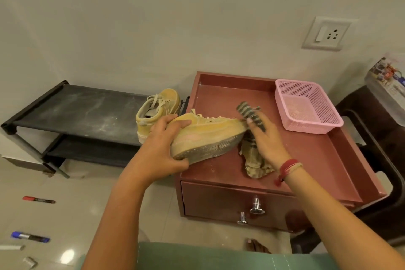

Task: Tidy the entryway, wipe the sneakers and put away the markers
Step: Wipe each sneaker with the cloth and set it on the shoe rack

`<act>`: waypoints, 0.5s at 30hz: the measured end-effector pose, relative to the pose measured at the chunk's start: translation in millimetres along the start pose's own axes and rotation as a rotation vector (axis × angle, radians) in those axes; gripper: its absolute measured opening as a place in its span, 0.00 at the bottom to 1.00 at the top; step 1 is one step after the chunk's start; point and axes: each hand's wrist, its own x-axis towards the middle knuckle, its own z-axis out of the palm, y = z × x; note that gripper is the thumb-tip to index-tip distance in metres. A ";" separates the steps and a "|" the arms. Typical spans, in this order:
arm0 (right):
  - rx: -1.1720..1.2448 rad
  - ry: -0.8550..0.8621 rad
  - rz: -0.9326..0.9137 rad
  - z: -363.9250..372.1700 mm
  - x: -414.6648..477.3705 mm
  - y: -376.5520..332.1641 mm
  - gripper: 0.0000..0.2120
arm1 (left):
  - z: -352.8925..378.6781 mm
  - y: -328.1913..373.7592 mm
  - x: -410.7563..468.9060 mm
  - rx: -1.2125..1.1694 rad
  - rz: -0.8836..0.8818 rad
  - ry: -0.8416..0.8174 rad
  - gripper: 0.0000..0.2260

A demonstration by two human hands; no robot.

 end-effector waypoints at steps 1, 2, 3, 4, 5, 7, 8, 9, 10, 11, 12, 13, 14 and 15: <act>-0.130 -0.079 -0.103 7.2 -8.7 0.3 0.19 | 4.8 0.8 1.5 0.015 0.004 0.018 0.36; -0.298 -0.149 -0.248 14.8 -19.0 0.2 0.20 | 9.0 2.0 2.5 0.012 0.005 0.043 0.37; -0.455 -0.216 -0.395 19.8 -29.0 -0.9 0.21 | 12.3 2.5 3.5 -0.005 0.000 0.070 0.38; -0.533 -0.266 -0.489 22.1 -34.6 0.0 0.22 | 14.2 2.8 4.7 -0.026 -0.009 0.098 0.38; -0.547 -0.279 -0.514 20.9 -33.6 2.9 0.22 | 14.9 2.3 6.0 -0.046 -0.021 0.125 0.37; -0.428 -0.186 -0.374 14.2 -23.3 9.9 0.20 | 14.2 0.3 7.2 -0.069 -0.037 0.170 0.35; -0.342 -0.129 -0.267 10.1 -16.9 13.2 0.19 | 13.6 -1.5 7.4 -0.070 -0.031 0.184 0.34; -0.280 -0.101 -0.192 6.4 -13.3 15.7 0.17 | 13.0 -2.7 6.9 -0.066 -0.019 0.191 0.34; -0.259 -0.108 -0.188 3.9 -11.8 18.2 0.16 | 12.7 -3.6 6.2 -0.062 -0.008 0.188 0.33; -0.256 -0.141 -0.229 3.0 -13.6 19.3 0.16 | 12.3 -4.4 6.1 -0.060 0.002 0.181 0.33; -0.272 -0.188 -0.278 3.5 -15.4 21.1 0.16 | 11.9 -5.1 6.1 -0.063 0.008 0.174 0.33; -0.270 -0.216 -0.302 3.3 -15.0 24.5 0.17 | 11.5 -5.7 6.0 -0.067 0.005 0.168 0.33; -0.229 -0.200 -0.255 1.5 -11.6 26.5 0.17 | 11.1 -5.5 5.9 -0.073 0.001 0.168 0.33; -0.155 -0.152 -0.157 -1.8 -7.0 27.2 0.18 | 10.6 -5.6 5.7 -0.080 -0.001 0.171 0.32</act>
